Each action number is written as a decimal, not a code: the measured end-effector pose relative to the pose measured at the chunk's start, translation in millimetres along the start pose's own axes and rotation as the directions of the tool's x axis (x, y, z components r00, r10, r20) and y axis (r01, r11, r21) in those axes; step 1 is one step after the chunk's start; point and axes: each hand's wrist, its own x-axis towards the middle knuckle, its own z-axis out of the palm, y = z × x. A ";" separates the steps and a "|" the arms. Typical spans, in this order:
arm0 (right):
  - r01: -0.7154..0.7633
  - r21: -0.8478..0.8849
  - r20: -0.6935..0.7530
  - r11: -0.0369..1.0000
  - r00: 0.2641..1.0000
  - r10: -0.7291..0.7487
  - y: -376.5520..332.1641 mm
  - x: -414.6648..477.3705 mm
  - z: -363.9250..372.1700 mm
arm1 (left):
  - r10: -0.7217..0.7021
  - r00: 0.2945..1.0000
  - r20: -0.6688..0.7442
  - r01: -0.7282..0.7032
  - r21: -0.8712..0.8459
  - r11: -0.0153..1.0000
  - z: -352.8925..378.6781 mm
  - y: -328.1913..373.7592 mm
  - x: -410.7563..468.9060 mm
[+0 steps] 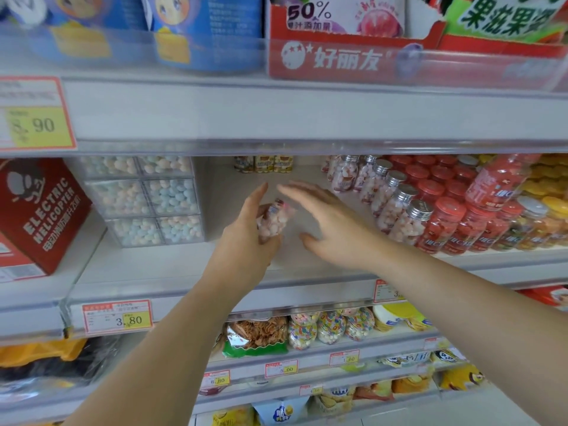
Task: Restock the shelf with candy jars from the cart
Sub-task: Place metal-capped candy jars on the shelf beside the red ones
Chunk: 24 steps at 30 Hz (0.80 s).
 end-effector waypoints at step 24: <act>-0.641 0.257 -0.204 0.723 0.696 0.689 42.8 24.6 29.6 | 0.013 0.999 -0.046 0.013 0.518 0.855 7.2 -3.8 -9.1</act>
